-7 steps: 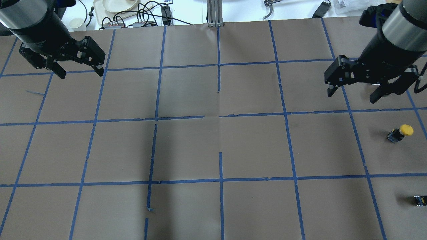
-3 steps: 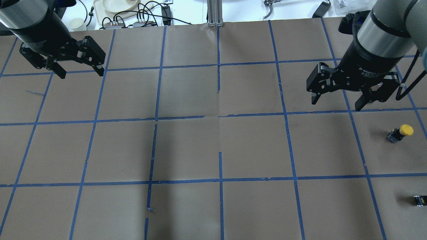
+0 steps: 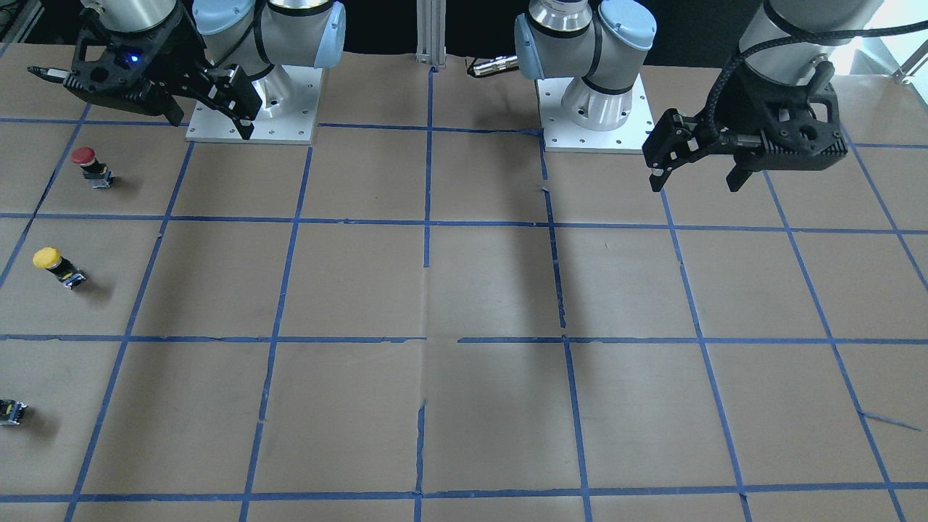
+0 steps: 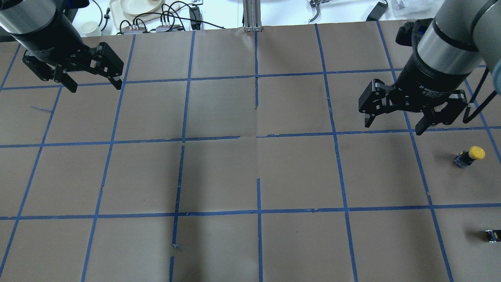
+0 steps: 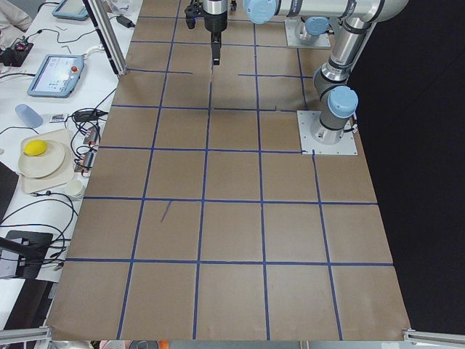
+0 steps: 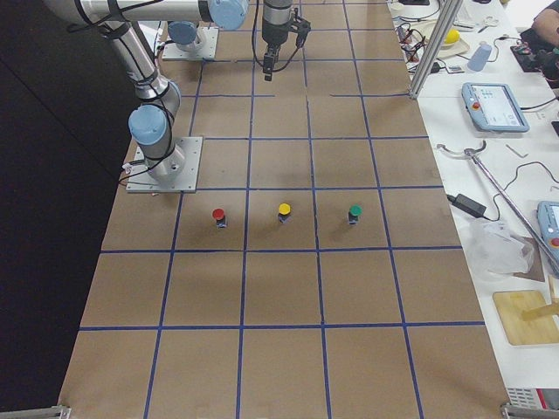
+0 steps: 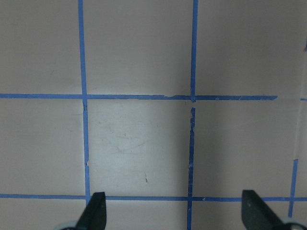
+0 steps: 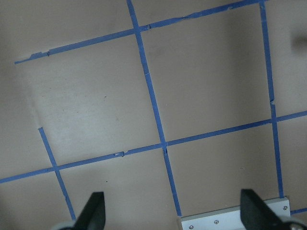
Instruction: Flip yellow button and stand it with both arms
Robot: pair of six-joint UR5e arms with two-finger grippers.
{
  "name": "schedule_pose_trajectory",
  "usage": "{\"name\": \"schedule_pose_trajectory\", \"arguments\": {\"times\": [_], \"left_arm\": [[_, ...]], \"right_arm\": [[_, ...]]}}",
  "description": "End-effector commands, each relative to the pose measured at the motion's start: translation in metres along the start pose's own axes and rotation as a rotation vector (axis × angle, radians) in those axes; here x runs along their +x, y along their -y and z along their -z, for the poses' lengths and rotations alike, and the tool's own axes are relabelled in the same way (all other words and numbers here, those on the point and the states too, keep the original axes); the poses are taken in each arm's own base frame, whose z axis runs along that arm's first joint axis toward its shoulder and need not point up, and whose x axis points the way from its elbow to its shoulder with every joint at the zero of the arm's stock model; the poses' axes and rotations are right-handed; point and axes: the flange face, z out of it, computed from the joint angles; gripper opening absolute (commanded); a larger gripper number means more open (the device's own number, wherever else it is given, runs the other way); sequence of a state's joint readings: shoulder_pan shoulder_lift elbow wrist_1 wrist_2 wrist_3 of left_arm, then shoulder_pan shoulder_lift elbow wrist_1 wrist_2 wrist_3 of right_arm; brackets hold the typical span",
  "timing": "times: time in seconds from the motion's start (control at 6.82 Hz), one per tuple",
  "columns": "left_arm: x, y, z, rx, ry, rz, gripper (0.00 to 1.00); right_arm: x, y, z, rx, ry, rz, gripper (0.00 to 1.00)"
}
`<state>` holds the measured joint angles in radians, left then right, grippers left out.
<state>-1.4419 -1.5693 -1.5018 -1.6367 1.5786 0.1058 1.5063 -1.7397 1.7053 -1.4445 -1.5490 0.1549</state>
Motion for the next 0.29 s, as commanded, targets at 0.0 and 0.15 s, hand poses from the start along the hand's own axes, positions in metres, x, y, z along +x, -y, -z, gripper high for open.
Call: {"name": "schedule_pose_trajectory", "arguments": {"times": [0.0,0.15], "left_arm": [[-0.0002,-0.0012,0.0002,-0.005,0.002,0.0,1.0],[0.0007,-0.0023,0.0005,-0.008,0.002,-0.002,1.0]], "right_arm": [[0.0001,-0.001,-0.0024,0.0,0.001,0.0,1.0],[-0.0001,-0.0008,-0.0022,0.001,0.003,-0.001,1.0]]}}
